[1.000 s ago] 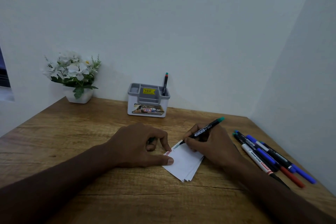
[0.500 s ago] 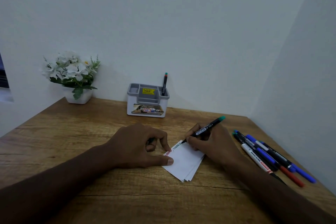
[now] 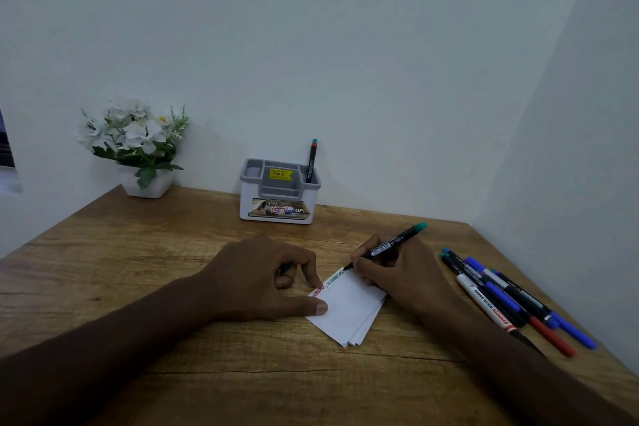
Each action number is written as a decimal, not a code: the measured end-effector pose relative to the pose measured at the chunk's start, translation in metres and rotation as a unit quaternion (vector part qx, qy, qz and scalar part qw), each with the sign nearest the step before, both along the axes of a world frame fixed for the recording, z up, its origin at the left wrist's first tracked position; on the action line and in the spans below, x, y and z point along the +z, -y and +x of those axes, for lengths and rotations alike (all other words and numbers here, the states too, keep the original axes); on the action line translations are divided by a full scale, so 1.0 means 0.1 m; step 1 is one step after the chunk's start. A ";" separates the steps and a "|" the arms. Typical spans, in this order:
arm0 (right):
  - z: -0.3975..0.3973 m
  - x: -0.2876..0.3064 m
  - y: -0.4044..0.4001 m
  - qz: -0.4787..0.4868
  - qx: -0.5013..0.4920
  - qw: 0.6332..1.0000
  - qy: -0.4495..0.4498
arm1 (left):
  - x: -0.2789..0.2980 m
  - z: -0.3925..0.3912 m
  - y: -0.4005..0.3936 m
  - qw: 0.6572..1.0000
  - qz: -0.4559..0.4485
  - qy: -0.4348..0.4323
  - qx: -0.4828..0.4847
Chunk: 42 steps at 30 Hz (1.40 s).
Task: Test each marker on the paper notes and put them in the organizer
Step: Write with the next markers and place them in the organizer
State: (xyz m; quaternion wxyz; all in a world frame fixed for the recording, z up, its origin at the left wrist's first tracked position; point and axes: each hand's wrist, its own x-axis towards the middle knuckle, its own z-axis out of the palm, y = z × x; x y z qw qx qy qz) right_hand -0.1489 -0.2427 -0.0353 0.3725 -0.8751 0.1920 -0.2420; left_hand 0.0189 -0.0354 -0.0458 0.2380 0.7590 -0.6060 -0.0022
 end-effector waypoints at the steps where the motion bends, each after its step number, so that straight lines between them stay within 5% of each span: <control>1: 0.00 0.00 0.00 0.000 0.002 1.000 -0.002 | 0.00 0.00 0.00 1.000 0.001 -0.002 0.000; 9: 0.01 0.02 -0.01 0.001 -0.004 1.000 -0.005 | -0.02 0.00 0.00 1.000 0.005 0.016 0.007; 12: -0.04 0.09 0.02 0.010 -0.042 0.997 0.069 | -0.03 -0.01 0.01 0.999 -0.027 -0.022 0.015; 15: -0.08 0.16 0.00 0.121 -0.013 0.978 0.171 | -0.03 0.03 0.01 0.986 -0.088 -0.141 0.008; 21: -0.05 0.11 -0.17 0.363 0.117 0.901 0.205 | -0.03 0.02 0.02 0.993 -0.094 -0.055 0.036; 31: -0.04 0.11 -0.17 0.270 0.129 0.930 0.213 | 0.00 0.08 0.03 0.967 -0.233 -0.094 0.028; 42: -0.05 0.11 -0.22 0.247 0.137 0.944 0.167 | 0.03 0.04 0.03 0.969 -0.223 -0.103 0.001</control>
